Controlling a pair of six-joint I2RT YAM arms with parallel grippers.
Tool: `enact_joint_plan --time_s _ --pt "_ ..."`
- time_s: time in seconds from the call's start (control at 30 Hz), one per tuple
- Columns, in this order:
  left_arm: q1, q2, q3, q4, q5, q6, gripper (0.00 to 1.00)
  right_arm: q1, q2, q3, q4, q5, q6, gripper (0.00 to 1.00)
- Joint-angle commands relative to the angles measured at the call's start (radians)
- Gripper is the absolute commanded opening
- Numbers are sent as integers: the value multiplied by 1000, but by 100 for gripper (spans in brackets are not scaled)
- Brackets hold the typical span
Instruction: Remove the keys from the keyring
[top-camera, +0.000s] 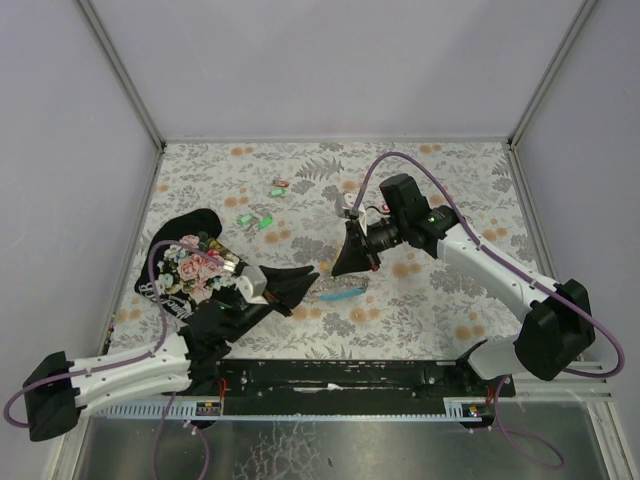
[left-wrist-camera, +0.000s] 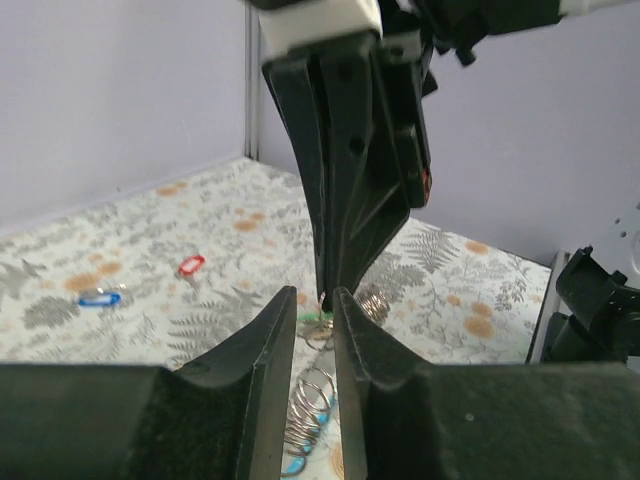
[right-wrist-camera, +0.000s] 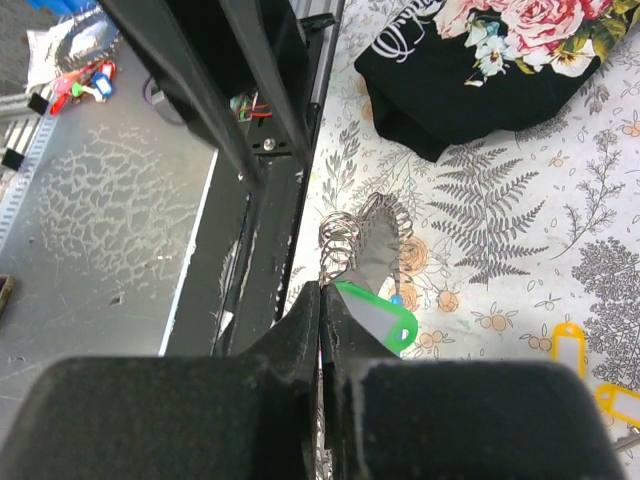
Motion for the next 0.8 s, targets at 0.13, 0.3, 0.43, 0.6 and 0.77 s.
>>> enact_joint_plan --time_s 0.13,0.3,0.43,0.6,0.77 --pt "19 -186 51 -275 102 246 16 -4 -16 149 -278 -81 -399 0" --pt "34 -152 100 -349 223 293 11 -4 32 267 -548 -83 -731 0" --pt "59 -117 106 -311 280 268 15 -4 44 298 -643 -77 -885 0" --pt "144 -67 100 -205 408 190 23 -4 45 294 -698 -61 -1011 0" --pt "217 17 118 -131 653 127 17 -4 53 311 -741 -52 -1079 0"
